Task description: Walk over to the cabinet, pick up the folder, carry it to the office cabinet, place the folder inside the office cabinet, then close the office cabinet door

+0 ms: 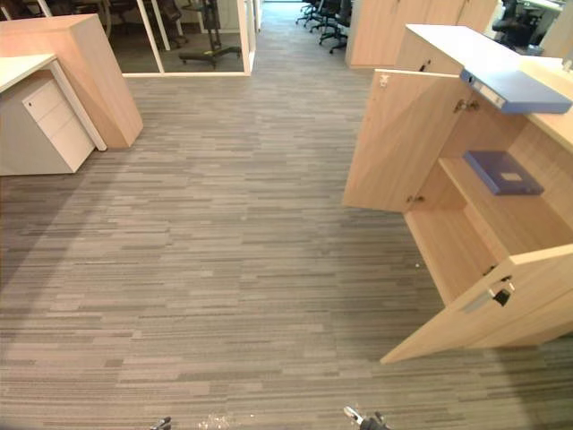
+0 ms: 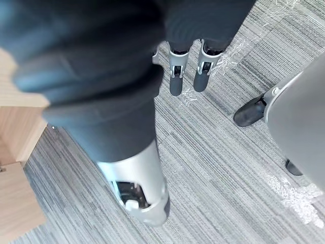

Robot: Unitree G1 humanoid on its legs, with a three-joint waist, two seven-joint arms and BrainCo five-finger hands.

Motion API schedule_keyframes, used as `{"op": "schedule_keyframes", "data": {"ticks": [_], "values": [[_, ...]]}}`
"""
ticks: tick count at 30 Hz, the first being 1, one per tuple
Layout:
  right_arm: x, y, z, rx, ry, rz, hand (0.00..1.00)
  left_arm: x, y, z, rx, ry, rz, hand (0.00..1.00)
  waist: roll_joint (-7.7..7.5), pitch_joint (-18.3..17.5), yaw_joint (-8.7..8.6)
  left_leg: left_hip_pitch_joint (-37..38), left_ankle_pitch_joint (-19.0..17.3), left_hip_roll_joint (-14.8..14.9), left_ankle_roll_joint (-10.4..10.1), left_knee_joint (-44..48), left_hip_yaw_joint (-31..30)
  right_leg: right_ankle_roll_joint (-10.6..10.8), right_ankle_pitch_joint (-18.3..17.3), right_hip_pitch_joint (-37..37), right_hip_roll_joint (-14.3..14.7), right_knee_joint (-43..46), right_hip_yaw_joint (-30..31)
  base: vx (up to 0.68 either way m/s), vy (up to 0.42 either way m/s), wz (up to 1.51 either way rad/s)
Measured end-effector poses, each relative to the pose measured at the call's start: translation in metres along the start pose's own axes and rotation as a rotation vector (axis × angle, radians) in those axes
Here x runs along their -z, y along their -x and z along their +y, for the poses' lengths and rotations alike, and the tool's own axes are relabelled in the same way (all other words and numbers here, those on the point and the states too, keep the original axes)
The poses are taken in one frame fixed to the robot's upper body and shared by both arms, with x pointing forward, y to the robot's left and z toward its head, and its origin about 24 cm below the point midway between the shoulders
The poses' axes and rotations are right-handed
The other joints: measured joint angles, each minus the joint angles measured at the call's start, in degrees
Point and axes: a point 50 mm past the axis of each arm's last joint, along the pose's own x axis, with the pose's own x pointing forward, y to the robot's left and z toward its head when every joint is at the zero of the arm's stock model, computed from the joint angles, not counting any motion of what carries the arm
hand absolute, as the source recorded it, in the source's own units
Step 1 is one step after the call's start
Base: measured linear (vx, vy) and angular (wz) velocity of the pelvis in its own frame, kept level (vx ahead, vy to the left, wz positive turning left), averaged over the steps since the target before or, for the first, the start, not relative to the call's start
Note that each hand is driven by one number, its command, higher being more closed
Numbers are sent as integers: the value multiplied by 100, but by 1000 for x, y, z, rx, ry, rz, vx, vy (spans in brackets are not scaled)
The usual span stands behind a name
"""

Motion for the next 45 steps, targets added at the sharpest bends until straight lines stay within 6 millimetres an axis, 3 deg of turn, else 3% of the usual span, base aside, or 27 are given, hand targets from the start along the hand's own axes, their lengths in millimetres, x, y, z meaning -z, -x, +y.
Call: {"op": "schedule_keyframes", "data": {"ticks": [16,18,20,23,25,27,30,32,34,35,36,39,42,43,44,45], "values": [[3,0,-4,13,-98,29,0,-5,-1,-2,30,-98,-33,0,-13,11,-12,-32,44,-68,64,-28,-84,47,-15,-58,-66,64,-71,-27,-2,2],[-2,-2,-1,9,-101,20,0,-7,-1,-4,39,-112,-42,0,32,69,-40,-132,27,-120,90,76,-150,192,-244,-302,-159,554,-148,-12,49,19],[-7,-3,2,6,-126,9,0,-13,-3,-4,41,-115,-62,0,51,274,-68,-117,-16,-292,218,212,-167,352,-743,-735,-426,1742,-196,-25,118,13],[-12,-4,5,-8,-124,-8,0,-14,-2,-2,34,-102,-69,0,25,338,-62,-92,-13,-529,258,232,-105,286,-1010,-1206,-822,2827,-498,-54,129,0],[-14,-4,7,-20,-106,-19,0,-16,-2,-2,22,-64,-77,0,15,440,-57,27,-27,-626,288,206,-79,269,-1074,-1240,-949,2921,-758,-30,126,-18],[-16,-4,9,-27,-103,-31,0,-16,-2,-1,13,-42,-81,0,41,493,-57,10,-66,-582,501,164,-17,290,-1101,-1365,-800,2846,-798,-24,63,-31],[-11,-3,5,-12,-114,-24,0,-22,-4,0,1,-17,-93,0,35,622,-68,-16,-187,-294,602,184,-22,244,-1094,-1611,-425,2650,-1158,-6,-6,-10],[-7,-2,3,5,-171,-16,0,-23,-4,2,-5,-24,-96,0,-14,666,-112,42,-294,-185,527,210,-105,173,-1046,-1682,-344,2377,-1449,92,-76,18],[0,0,2,20,-216,-5,0,-23,-4,5,-14,-26,-95,0,-113,625,-157,122,-469,-177,424,248,-193,-30,-906,-1623,-419,2072,-1555,202,-130,32],[4,1,-2,35,-239,1,0,-23,-4,5,-15,-32,-94,0,-136,580,-154,229,-623,-133,340,301,-220,-230,-688,-1500,-413,1970,-1616,359,-199,24],[5,2,-4,44,-254,3,0,-21,-4,3,-10,-41,-91,0,-139,497,-155,294,-791,-1,228,368,-214,-338,-569,-1365,-293,1866,-1718,411,-215,15],[2,1,-2,38,-253,-4,0,-20,-3,3,-8,-72,-90,0,-71,346,-163,288,-964,273,-26,608,-16,-496,-670,-1226,-13,1795,-1777,413,-186,-9],[-1,0,4,21,-257,-14,0,-22,-3,3,-11,-73,-103,0,-90,317,-226,65,-1168,373,-328,2008,305,-547,-706,-627,96,1390,-1805,365,-145,-3],[-4,0,7,5,-247,-27,0,-29,-3,2,-16,-48,-135,0,-52,290,-186,-383,-1278,515,-304,3335,547,-547,-706,-334,168,1153,-1813,309,-97,-37],[-10,-1,10,-15,-226,-50,0,-36,-2,-1,-19,-8,-163,0,82,262,-129,-914,-1115,888,-137,4789,853,-561,-714,-108,331,1013,-1783,306,-75,-53],[-13,-1,12,-24,-215,-61,0,-39,-1,-3,-18,4,-177,0,132,258,-88,-1131,-873,1104,-86,5403,997,-600,-739,16,413,953,-1718,342,-27,-70]]}}
